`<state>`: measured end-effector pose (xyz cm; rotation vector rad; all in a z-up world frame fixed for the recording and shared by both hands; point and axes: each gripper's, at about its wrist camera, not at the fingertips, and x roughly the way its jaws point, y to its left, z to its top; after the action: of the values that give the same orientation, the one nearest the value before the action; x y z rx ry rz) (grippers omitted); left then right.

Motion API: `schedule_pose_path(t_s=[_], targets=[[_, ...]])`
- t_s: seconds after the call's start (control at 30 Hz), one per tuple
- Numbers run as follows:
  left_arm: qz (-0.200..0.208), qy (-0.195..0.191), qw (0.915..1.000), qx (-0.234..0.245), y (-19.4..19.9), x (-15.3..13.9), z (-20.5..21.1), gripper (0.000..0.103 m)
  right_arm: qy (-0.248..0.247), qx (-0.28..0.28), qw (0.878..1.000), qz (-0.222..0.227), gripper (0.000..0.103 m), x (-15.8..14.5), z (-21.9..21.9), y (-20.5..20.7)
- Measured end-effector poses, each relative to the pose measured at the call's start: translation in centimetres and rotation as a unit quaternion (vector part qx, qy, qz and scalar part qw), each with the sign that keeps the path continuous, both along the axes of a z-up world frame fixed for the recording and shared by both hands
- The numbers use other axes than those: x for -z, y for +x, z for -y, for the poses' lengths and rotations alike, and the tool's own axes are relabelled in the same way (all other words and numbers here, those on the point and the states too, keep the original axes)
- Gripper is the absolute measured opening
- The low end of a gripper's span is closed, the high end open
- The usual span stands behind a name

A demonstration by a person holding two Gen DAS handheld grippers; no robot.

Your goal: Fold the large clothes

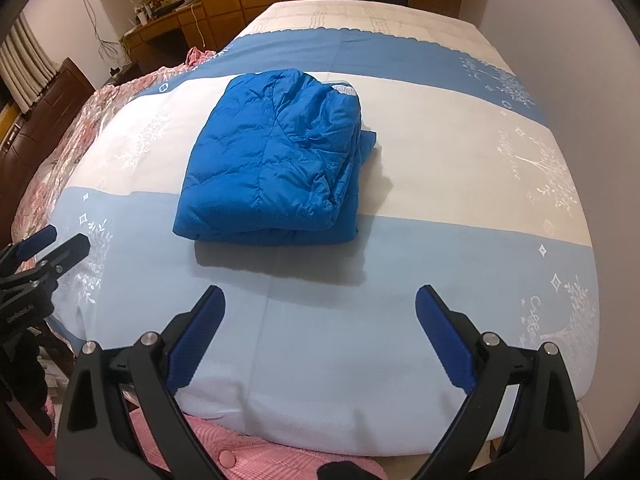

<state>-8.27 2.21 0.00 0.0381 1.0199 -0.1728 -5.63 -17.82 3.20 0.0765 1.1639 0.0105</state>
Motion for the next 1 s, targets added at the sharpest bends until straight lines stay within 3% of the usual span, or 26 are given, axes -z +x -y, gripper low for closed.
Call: schedule_pose_path(t_s=[1.0], targets=[[-0.002,0.005,0.9999,0.010,-0.90,-0.04,0.27,0.093,-0.003,0.007,1.000,-0.003,0.096,0.24,-0.23,-0.67]])
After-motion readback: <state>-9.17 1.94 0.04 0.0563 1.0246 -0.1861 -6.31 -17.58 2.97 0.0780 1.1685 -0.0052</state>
